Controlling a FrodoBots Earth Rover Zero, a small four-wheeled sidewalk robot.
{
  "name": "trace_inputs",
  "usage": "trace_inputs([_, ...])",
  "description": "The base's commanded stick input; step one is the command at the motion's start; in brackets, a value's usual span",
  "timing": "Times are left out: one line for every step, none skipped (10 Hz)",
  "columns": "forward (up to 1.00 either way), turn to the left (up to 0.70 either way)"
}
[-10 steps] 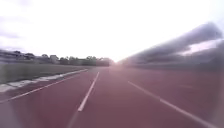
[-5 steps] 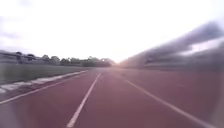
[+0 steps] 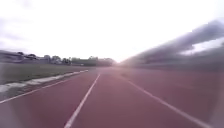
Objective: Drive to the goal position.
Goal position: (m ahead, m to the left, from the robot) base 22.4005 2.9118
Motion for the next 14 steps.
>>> trace_inputs([0.70,0.00])
trace_inputs([0.70,0.00])
trace_inputs([0.70,0.00])
trace_inputs([0.70,0.00])
trace_inputs([0.70,0.00])
trace_inputs([0.70,0.00])
trace_inputs([0.70,0.00])
trace_inputs([0.70,0.00])
trace_inputs([0.70,0.00])
trace_inputs([0.70,0.00])
trace_inputs([0.70,0.00])
trace_inputs([0.70,-0.02])
trace_inputs([0.70,-0.05])
trace_inputs([0.70,-0.31])
